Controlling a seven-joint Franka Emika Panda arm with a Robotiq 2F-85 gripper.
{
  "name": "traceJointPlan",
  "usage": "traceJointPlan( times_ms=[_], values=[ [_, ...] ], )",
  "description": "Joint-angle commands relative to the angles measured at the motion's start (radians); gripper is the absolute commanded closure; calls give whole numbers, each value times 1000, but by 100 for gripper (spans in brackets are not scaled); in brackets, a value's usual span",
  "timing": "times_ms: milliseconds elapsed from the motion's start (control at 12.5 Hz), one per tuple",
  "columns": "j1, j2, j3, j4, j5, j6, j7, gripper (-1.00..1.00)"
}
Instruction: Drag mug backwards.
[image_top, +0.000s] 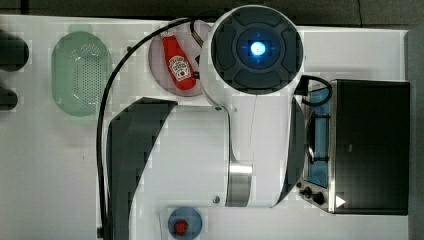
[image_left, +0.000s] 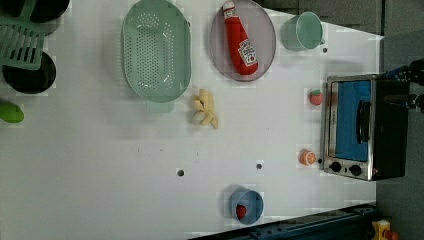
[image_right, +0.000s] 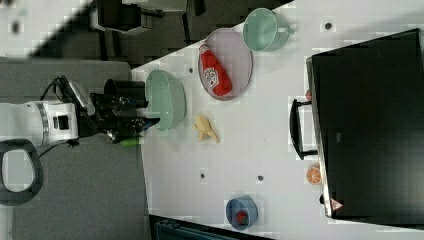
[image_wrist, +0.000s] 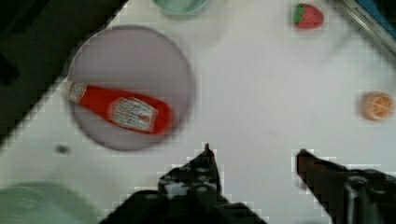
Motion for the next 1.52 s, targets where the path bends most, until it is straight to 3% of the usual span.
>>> traceJointPlan(
  times_ms=[80, 240, 560, 800, 1040, 1520],
  values=[
    [5, -376, -70, -120, -39, -259, -27, -59],
    [5, -375, -70, -120, -39, -257, -27, -99],
    [5, -301, -73, -116, -39, -135, -24, -100],
    [4, -158, -80, -84, -39, -36, -13, -100],
    [3, 43, -101, 40, -39, 5, -13, -100],
    [1, 457, -144, 404, -38, 74, 50, -100]
  ],
)
